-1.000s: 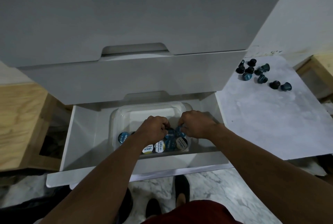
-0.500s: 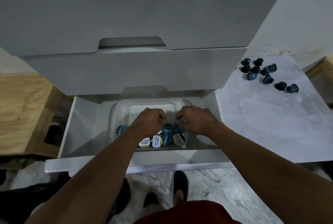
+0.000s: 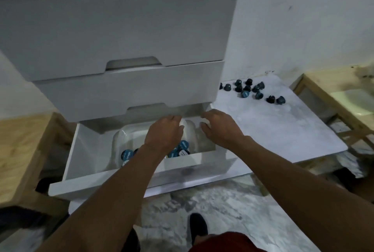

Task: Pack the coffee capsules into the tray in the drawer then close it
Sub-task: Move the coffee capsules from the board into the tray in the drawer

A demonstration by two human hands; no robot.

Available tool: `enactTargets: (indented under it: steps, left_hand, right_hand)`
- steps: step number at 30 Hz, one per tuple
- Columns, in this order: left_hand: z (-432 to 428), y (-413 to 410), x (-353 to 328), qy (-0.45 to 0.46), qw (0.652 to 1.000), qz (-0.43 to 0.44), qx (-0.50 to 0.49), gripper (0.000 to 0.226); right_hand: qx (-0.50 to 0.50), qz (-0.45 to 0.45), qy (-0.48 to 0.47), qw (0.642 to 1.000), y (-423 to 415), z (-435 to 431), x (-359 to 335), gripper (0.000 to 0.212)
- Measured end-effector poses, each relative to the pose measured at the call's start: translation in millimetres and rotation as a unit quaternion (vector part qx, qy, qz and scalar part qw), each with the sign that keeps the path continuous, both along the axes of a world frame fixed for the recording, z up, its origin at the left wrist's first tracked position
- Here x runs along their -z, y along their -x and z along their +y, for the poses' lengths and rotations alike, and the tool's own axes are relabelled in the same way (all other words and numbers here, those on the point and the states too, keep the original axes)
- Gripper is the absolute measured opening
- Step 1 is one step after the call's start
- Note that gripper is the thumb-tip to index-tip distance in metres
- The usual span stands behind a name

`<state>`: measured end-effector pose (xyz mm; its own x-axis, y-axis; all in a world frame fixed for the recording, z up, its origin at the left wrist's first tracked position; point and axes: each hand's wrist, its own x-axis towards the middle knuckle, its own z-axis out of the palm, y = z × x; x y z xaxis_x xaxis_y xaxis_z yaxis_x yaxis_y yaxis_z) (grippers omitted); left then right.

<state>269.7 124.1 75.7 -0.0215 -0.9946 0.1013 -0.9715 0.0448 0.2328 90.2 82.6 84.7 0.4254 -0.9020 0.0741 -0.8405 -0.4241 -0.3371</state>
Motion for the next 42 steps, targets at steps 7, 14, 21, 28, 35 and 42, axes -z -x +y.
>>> enactTargets:
  steps: [7,14,21,28,35,42]
  left_hand:
    - [15.3,64.2,-21.2,0.099,0.99,-0.011,0.099,0.042]
    - [2.8,131.2,-31.8,0.136,0.977,-0.035,0.159,0.046]
    - [-46.6,207.4,-14.4,0.136,0.973,-0.07,0.175,0.033]
    - [-132.2,301.3,8.9,0.135,0.977,-0.074,0.145,0.032]
    - [-190.3,364.4,16.2,0.101,0.987,-0.046,0.116,0.029]
    - [-237.3,375.9,49.1,0.039,0.991,-0.059,0.111,0.029]
  right_hand:
    - [0.099,0.033,0.083,0.991,66.5,35.3,-9.5,0.045]
    - [0.157,0.043,0.088,0.983,123.9,40.3,-11.6,0.052]
    - [0.203,0.033,0.076,0.976,203.8,6.6,-0.8,0.048]
    - [0.194,0.024,0.058,0.979,300.0,-76.6,16.5,0.046]
    - [0.166,0.01,0.008,0.986,363.6,-145.6,21.6,0.044]
    - [0.117,0.005,-0.042,0.992,372.9,-205.3,49.6,0.04]
